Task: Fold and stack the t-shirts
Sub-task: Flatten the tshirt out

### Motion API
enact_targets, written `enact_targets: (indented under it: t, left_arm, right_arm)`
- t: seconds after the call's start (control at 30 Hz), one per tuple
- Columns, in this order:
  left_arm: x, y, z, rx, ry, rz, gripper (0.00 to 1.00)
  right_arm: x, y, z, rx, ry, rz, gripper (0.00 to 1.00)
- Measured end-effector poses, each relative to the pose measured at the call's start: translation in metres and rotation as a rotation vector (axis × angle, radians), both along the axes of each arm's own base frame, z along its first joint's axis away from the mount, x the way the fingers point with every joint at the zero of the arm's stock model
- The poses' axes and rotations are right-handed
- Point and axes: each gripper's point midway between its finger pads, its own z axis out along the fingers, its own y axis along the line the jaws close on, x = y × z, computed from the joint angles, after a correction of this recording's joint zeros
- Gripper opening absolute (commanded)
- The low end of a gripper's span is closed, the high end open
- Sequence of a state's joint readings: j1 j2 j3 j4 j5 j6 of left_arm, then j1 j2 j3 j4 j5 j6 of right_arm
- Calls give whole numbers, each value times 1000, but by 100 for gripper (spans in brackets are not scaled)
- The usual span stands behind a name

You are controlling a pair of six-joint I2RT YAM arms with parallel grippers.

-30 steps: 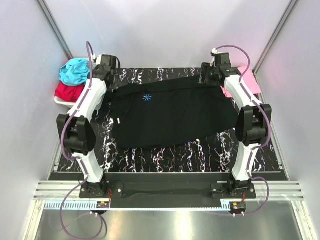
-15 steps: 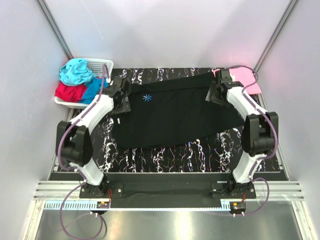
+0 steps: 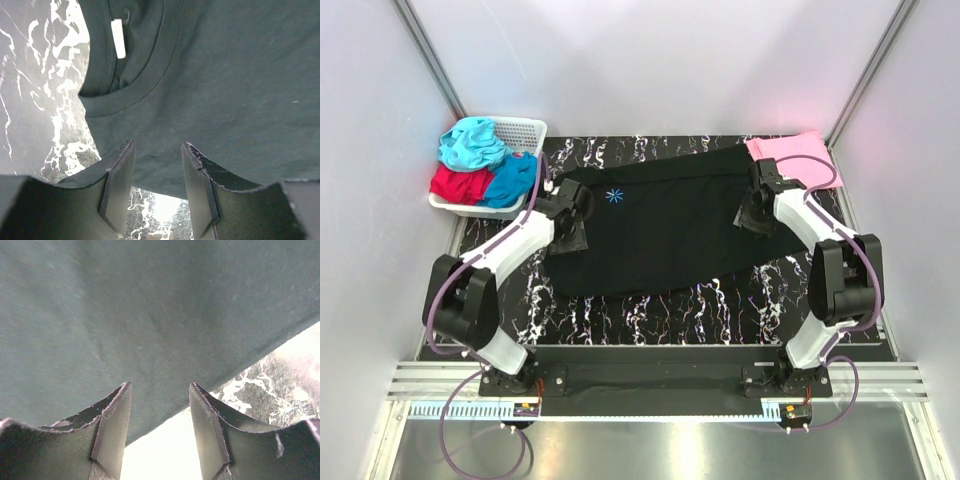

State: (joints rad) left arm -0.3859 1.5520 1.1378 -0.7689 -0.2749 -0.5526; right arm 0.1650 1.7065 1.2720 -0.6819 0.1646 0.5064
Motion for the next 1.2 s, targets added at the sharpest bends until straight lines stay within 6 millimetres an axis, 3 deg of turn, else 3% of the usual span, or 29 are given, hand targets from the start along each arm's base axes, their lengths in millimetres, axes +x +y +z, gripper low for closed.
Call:
enact_targets:
  t: [0.2, 0.4, 0.67, 0.93, 1.2]
  left_arm:
    - [1, -4, -33, -4, 88, 25, 47]
    - [17, -22, -64, -45, 185, 49, 47]
    - [53, -39, -60, -116, 179, 86, 46]
    - [64, -20, -72, -148, 258, 192, 43]
    - [78, -19, -72, -147, 300, 228, 41]
  right_arm:
    - [-8, 3, -27, 4, 86, 13, 65]
    - [-8, 9, -41, 22, 137, 39, 72]
    - [21, 27, -39, 85, 123, 104, 72]
    - [29, 52, -63, 199, 194, 166, 72]
    - [51, 72, -58, 287, 184, 206, 72]
